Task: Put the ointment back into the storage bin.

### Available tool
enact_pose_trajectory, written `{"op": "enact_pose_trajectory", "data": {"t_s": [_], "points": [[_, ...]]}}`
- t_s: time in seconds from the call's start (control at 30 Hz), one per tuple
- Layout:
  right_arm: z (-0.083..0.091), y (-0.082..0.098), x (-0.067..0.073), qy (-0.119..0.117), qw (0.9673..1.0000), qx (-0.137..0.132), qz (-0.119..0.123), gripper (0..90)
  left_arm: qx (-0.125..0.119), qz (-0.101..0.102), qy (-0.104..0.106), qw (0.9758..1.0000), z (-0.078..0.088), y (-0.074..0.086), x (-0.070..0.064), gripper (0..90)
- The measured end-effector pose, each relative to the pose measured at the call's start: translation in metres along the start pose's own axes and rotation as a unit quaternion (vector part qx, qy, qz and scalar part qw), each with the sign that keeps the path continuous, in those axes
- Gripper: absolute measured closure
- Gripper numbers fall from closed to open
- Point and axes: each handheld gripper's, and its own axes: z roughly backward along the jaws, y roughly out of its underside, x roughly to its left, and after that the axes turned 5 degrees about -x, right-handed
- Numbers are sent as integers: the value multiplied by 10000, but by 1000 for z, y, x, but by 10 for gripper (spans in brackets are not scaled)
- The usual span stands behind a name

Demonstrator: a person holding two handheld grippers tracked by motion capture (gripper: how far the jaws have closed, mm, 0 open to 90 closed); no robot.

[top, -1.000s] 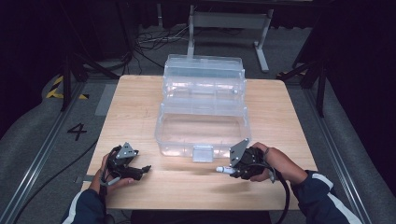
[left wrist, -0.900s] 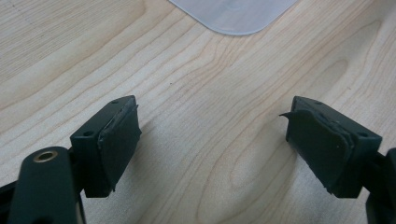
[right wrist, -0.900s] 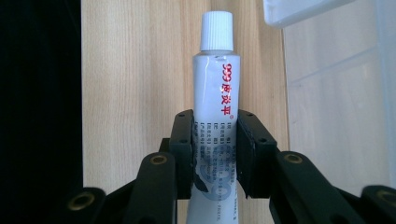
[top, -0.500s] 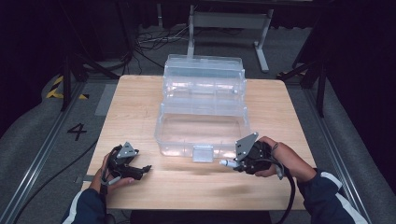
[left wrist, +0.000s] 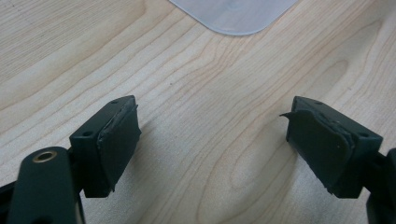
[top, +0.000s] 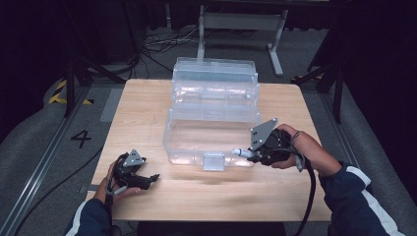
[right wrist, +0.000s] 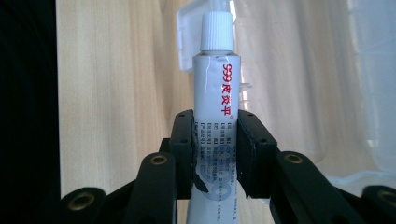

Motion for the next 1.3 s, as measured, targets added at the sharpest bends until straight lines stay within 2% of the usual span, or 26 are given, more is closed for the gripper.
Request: {"op": "enact_pose_trajectory", "data": {"t_s": [0.33, 0.4, 0.5, 0.77, 0.9, 1.0, 1.3], "points": [[1, -12, -26, 101, 9999, 116, -42, 705, 6, -20, -29, 10000, 0, 0, 0, 170], [-2, -16, -31, 145, 9998, 155, 54, 705, 9, -17, -32, 10000, 0, 0, 0, 170], [-10, -20, -36, 210, 9993, 213, 232, 705, 11, -6, -20, 10000, 0, 0, 0, 170], [-31, -25, -54, 101, 9986, 492, 136, 705, 6, 31, -48, 10000, -1, 0, 0, 160], [-42, -27, -61, 32, 9984, 549, 110, 705, 16, 22, -40, 10000, -1, -1, 0, 158], [-51, -27, -65, -5, 9978, 621, 226, 705, 16, 23, -39, 10000, -1, -1, 0, 157], [-73, -26, -77, -180, 9963, 821, 163, 705, 15, 24, -43, 10000, -1, -1, 0, 157]]}}
